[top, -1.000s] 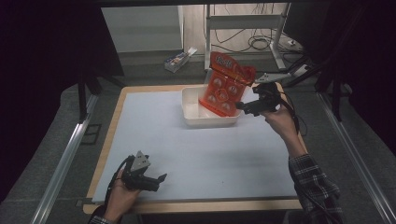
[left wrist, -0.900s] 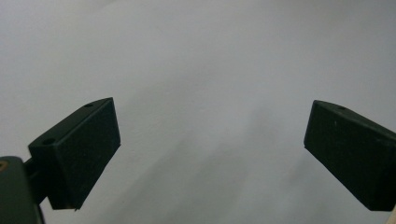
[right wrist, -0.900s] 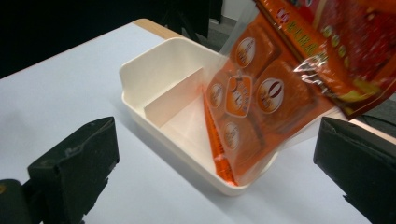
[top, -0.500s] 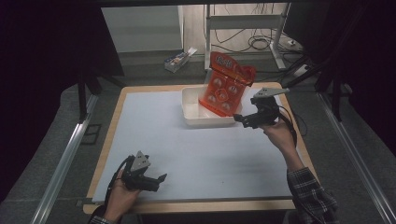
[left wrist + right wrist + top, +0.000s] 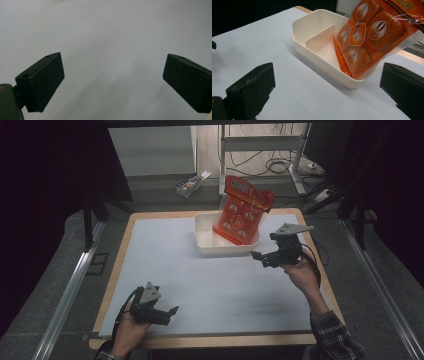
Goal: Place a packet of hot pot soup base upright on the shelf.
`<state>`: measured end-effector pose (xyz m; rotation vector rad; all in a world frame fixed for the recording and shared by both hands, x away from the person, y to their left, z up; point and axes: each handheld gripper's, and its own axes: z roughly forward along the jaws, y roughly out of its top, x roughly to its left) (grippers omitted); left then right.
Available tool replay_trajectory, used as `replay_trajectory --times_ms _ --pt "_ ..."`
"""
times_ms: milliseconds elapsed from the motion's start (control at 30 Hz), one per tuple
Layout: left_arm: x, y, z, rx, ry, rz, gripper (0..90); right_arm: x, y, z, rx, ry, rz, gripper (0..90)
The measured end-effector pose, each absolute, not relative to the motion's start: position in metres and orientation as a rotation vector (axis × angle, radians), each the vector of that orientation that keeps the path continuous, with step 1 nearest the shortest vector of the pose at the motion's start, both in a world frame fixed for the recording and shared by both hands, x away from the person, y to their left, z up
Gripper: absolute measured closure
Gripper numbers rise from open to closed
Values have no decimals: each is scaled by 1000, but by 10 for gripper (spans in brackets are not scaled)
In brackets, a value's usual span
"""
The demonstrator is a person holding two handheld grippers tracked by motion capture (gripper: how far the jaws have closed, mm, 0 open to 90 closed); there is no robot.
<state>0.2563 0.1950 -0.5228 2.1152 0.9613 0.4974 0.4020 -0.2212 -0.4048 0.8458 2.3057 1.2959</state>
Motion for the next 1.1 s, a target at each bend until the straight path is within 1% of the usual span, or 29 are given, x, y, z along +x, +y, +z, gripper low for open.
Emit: replay_trajectory --times_ms 667,1100 --pt "256 195 -522 2117 954 499 35 367 -231 -419 854 2331 1317 0" --pt "256 195 -523 2118 951 497 35 348 -230 -431 845 2354 1309 0"
